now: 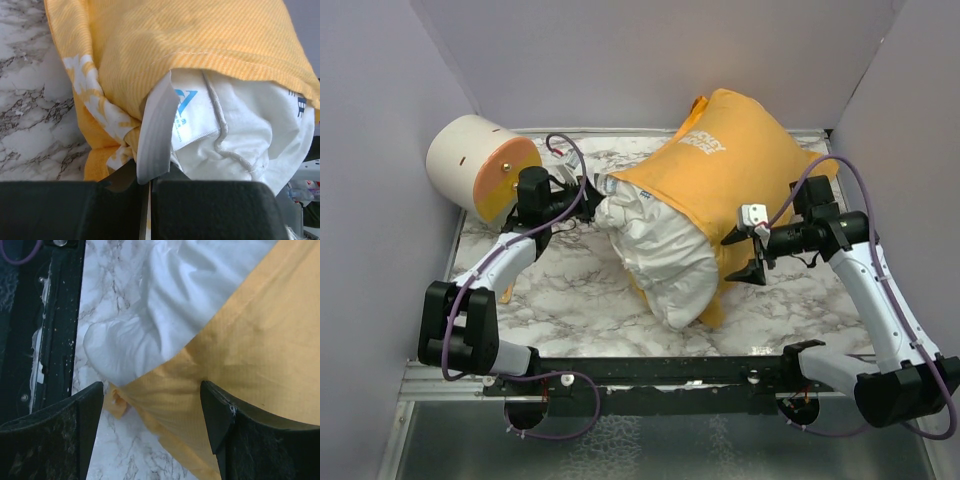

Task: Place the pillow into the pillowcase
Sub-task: Stuff the pillow into the pillowcase.

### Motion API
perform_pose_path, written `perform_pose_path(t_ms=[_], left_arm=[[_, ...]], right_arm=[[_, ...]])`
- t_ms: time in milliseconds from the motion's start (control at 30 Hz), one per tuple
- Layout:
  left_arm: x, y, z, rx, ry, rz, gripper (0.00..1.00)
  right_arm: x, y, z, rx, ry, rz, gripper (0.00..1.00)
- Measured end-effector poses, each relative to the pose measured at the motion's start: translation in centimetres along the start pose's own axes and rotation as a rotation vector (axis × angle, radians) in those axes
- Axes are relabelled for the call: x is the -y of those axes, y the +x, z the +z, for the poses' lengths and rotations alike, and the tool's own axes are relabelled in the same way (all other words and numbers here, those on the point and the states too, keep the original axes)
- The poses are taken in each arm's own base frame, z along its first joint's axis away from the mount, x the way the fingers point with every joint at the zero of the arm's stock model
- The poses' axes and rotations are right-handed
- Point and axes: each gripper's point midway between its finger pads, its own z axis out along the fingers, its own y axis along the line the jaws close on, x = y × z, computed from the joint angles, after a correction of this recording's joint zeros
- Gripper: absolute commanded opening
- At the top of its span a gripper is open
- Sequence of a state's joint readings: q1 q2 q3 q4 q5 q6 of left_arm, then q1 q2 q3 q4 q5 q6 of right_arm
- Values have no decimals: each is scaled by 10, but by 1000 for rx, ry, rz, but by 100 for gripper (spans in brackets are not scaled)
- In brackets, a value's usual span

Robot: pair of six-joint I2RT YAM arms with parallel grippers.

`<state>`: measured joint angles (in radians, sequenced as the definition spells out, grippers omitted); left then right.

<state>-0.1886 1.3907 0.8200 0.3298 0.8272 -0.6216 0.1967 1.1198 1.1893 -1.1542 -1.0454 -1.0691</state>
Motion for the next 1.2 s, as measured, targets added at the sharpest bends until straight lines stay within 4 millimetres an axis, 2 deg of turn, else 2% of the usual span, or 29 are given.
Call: perform_pose_path(t_ms=[133,200,300,500,600,700,767,867,933,1033,1133,1200], left_arm=[[11,-18,1,18,14,21,0],[16,-24,2,27,20,26,0],[20,-29,1,34,26,18,0],[32,-43,-1,30,25,-11,0],[48,-59,-3,48,41,7,0],[63,-71,-6,68,59,25,0],[71,-77,-9,81,66,27,0],[81,-89,-11,104,69,29,0],[88,-101,-12,124,70,32,0],[107,-127,-13,169,103,51,0],[119,-142,-13,201,133,48,0],[124,-156,-10,224,153,58,0]], right_arm=[[-18,21,6,-17,-49,-41,81],[-26,21,5,-8,-76,-95,85],[-36,20,5,12,-110,-175,86],[-58,38,4,-20,-138,-191,87],[-63,24,-5,-18,-106,-241,87],[-55,0,-15,-6,-62,-296,85],[-52,-9,-18,7,-52,-303,83],[-55,-6,-15,14,-62,-261,83],[-61,3,-11,16,-82,-216,83],[-68,10,-8,23,-97,-189,82],[-71,-3,-10,67,-91,-214,80],[-73,-20,-12,125,-92,-224,79]])
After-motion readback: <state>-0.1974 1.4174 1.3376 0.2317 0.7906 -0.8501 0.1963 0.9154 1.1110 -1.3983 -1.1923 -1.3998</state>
